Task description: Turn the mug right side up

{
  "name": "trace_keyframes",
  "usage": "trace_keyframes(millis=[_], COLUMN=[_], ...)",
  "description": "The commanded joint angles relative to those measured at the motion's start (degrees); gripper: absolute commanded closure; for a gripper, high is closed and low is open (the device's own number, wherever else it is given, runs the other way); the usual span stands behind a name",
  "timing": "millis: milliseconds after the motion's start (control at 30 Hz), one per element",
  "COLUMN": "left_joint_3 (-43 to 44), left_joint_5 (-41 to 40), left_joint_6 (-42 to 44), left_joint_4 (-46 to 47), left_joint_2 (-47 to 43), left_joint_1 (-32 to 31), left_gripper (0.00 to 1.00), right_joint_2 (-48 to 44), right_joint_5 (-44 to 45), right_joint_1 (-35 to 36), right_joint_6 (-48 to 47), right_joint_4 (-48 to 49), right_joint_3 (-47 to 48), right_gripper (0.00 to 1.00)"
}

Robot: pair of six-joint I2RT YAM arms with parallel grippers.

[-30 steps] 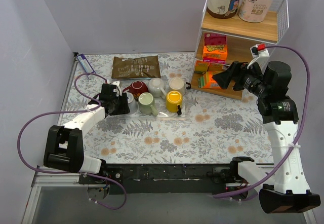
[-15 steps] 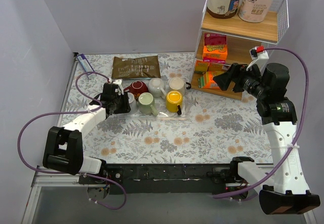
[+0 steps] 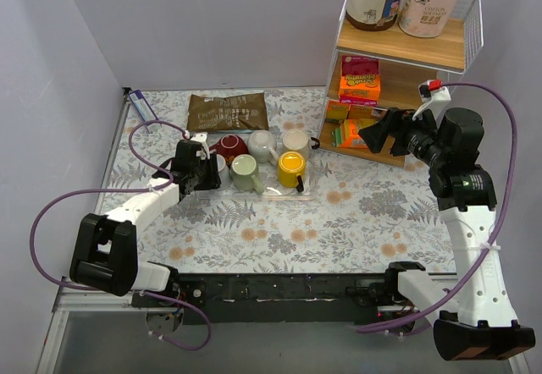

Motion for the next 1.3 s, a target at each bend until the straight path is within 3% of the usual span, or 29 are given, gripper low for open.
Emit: trace_keyframes(millis=[0,400,500,633,1033,1267], left_joint_3=[-0.33,0.81,0.81,0.90,0.90,3.44], left_joint_5=[-0.73,-3.54,-3.63,-3.89,-1.52,6.82], left_joint_6=[-0.30,-0.91,-1.00,-1.26,-3.89,-8.72], left_joint_4=[1.40,0.26,0.17,-0.01,-6.59,-10.46], left_joint_2=[-0.92,2.42,2.33,2.33,-8.99,-20.51], left_joint_1=[-0.40,-0.40,-0.40,-0.40,-1.02,-1.28], left_gripper=[0.58,0.71,0.78,0.99,1.00,1.00], right_joint_2=[-1.27,-1.53,-1.44,-1.36,-1.27,-3.55], right_joint_5=[0.93,1.37,1.37,1.20,-3.89,-20.56], right_joint_1=[0.14,0.14,0.14,0.14,0.14,0.31], right_joint_6=[-1.19,-1.10,-1.01,-0.75,0.04,9.17], right_joint_4=[0.94,0.76,0.76,0.94,-0.03,11.98], right_joint_3=[0.42,0.60,0.42,0.51,-0.81,-10.64], right_gripper=[0.07,0.07,0.07,0.07,0.06,0.05])
